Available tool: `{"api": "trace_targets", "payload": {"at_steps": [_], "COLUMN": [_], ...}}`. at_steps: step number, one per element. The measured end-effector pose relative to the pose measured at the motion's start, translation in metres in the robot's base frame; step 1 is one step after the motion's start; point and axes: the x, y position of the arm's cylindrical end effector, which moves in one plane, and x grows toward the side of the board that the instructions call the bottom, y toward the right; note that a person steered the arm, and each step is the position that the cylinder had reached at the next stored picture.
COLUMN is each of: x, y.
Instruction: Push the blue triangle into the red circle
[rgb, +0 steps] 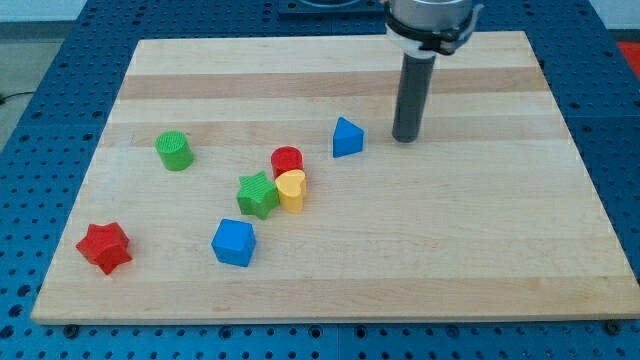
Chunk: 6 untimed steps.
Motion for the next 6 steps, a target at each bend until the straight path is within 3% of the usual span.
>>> {"api": "trace_targets", "payload": {"at_steps": [2, 3, 4, 5, 6], "x": [0.022, 0.008, 0.081, 0.152, 0.195], "y": [-0.099, -0.058, 0.011, -0.041, -0.131]}}
